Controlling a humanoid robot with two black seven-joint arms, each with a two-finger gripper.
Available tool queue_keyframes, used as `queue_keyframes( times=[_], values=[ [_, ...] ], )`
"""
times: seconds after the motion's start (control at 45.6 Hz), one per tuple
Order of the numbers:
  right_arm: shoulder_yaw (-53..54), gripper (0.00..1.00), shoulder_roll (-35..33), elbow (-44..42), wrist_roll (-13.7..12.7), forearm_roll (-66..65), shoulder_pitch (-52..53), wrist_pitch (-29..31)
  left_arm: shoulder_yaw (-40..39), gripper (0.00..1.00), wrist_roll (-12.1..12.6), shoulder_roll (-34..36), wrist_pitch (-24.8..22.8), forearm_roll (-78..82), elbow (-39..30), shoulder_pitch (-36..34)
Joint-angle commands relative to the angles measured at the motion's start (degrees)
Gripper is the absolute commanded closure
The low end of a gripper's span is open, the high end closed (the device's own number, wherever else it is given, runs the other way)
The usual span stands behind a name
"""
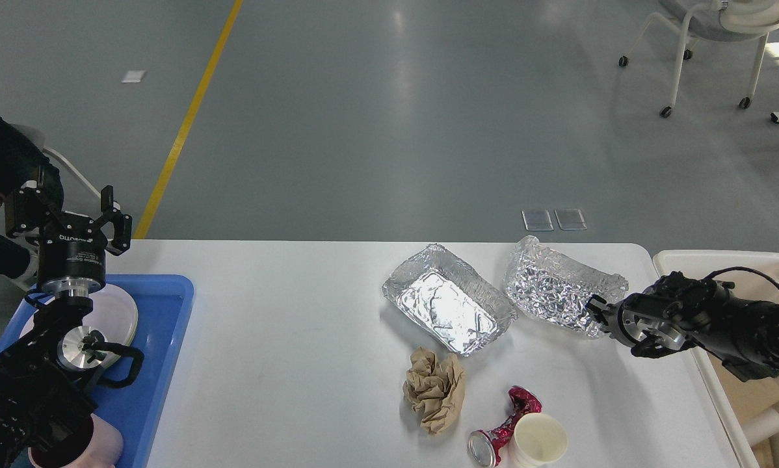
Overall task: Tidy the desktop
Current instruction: 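Grasp the crumpled foil with the right gripper and lift it, then carry the crumpled foil over the white bin and release it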
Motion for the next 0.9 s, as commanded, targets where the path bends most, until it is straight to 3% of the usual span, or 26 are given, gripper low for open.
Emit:
queue_keyframes(
  times=[0.0,0.329,0.57,0.877],
  values=[
    [0.26,1.0,-0.27,0.18,-0.09,0.4,-0.06,0.33,0.0,0.03,0.0,0.0,0.0,0.0,0.0,0.0],
    [0.97,1.0,-2.64,1.41,-0.09,0.84,2.22,0.68,0.0,0.03,0.0,0.0,0.0,0.0,0.0,0.0],
    [0.88,1.0,-12.31,11.51,-0.09,0.66,13.81,1.38,0.0,0.03,0.0,0.0,0.0,0.0,0.0,0.0],
    [0.18,1.0,-20.48,18.11,0.0,0.66,26.03,10.17,0.0,0.03,-0.09,0.0,0.0,0.0,0.0,0.0]
  ],
)
